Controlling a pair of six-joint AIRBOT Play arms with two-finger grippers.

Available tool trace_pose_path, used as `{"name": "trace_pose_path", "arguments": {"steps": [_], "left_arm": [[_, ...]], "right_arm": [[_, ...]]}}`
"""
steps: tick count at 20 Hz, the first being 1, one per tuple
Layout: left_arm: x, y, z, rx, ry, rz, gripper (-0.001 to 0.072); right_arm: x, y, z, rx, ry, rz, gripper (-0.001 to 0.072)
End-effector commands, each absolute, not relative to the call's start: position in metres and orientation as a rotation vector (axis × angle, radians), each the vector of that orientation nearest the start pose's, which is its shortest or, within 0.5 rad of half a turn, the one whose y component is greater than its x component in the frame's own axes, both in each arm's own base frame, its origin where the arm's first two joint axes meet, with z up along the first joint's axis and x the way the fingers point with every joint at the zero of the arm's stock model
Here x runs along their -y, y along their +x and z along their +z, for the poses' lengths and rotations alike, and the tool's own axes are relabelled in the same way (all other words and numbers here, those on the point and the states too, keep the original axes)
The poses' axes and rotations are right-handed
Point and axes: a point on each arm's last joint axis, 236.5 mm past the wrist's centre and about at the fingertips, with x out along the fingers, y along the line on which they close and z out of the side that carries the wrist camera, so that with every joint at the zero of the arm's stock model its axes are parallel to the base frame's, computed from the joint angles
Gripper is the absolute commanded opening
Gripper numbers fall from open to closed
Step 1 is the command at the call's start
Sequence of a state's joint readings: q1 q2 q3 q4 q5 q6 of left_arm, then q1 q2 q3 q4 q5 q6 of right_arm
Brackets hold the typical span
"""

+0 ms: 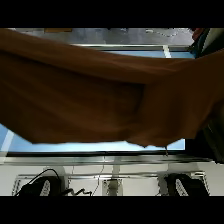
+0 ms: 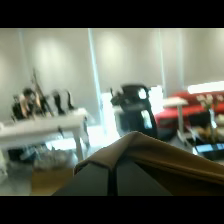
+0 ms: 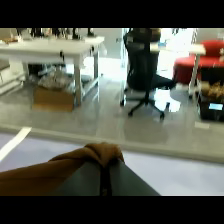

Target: Fold the clothes and pants, and hang the long-sleeved shirts on hangers.

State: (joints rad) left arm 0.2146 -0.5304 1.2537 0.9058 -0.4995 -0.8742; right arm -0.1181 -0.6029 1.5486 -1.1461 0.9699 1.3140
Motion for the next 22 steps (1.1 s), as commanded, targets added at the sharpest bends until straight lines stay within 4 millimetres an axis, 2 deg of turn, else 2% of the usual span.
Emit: {"name": "trace_pose_path", "arguments": {"steps": [1,5,7,9,11,13,14,16,18,22], "left_arm": [[0.021,0.339,0.375,-0.021,0.152,-0.191,0.0020],[0.005,0.433,0.236,-0.368,0.038,-0.234,0.0020],[-0.004,0.468,0.174,-0.484,-0.012,-0.226,0.0020],[-0.010,0.492,0.126,-0.557,-0.048,-0.210,0.0020],[-0.004,0.509,0.094,-0.593,-0.107,-0.209,0.0020],[0.004,0.517,0.073,-0.617,-0.132,-0.213,0.0021],[0.007,0.518,0.066,-0.632,-0.133,-0.220,0.0021],[0.009,0.517,0.058,-0.652,-0.128,-0.227,0.0020],[0.014,0.512,0.049,-0.688,-0.131,-0.251,0.0021],[0.025,0.494,-0.005,-0.860,-0.125,-0.323,0.0020]], "right_arm": [[-0.048,0.323,0.401,-0.227,0.044,0.254,0.0019],[-0.045,0.429,0.250,-0.663,0.158,0.294,0.0021],[-0.040,0.472,0.184,-0.781,0.211,0.281,0.0021],[-0.032,0.506,0.129,-0.843,0.248,0.250,0.0021],[-0.028,0.525,0.083,-0.896,0.274,0.228,0.0021],[-0.024,0.536,0.053,-0.929,0.287,0.211,0.0021],[-0.023,0.539,0.045,-0.938,0.291,0.206,0.0021],[-0.021,0.540,0.036,-0.950,0.284,0.200,0.0021],[-0.010,0.537,0.030,-0.967,0.222,0.176,0.0021],[-0.002,0.529,0.003,-1.031,0.184,0.156,0.0021]]}}
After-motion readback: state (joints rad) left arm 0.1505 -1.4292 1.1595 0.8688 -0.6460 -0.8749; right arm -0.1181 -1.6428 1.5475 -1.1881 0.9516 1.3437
